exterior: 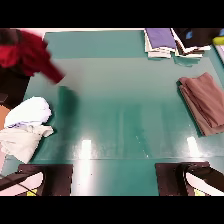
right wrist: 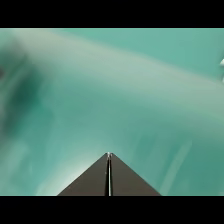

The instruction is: Fold the shirts.

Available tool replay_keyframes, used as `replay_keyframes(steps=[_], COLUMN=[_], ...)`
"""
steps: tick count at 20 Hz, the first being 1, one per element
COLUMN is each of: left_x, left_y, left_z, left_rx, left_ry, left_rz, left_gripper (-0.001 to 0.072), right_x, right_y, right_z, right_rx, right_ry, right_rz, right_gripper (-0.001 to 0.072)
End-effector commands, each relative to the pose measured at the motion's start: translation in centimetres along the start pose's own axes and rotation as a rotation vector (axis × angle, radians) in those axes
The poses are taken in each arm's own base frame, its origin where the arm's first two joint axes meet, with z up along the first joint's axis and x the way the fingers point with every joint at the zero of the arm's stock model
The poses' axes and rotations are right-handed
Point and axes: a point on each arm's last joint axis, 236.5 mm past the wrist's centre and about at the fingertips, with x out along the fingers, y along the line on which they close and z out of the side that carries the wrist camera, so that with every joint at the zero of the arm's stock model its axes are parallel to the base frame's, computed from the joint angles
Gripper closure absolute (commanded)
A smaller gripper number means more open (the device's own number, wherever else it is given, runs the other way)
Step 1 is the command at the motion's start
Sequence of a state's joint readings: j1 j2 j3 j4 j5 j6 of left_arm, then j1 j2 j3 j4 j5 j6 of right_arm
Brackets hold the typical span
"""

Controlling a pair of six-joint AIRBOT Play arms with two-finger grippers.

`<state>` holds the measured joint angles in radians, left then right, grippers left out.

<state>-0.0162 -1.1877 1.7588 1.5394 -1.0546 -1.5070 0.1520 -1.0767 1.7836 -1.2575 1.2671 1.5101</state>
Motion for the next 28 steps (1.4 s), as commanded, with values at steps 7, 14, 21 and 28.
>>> replay_keyframes(steps=[7,14,21,28], left_x=[-8.5,-1.9,9.4,14.4], left_y=[-27.2,-35.7,-17.7,-15.6], left_z=[-3.2,-11.7,-18.7,-30.6], left_rx=[0.380,0.457,-0.086,-0.407], left_ry=[-0.002,0.209,0.572,0.693], left_rz=[-0.588,-0.631,-0.332,-0.317], left_gripper=[0.0683,0.0159,0.0159,0.0159], right_x=[-4.7,-4.7,-4.7,-4.6], right_y=[-3.1,-2.7,-2.7,-2.7], right_z=[2.1,0.2,-0.9,-0.9], right_rx=[0.020,0.024,0.027,0.027], right_ry=[-0.047,0.031,0.078,0.080], right_rz=[-0.098,-0.086,-0.084,-0.083], right_gripper=[0.0692,0.0692,0.0692,0.0692])
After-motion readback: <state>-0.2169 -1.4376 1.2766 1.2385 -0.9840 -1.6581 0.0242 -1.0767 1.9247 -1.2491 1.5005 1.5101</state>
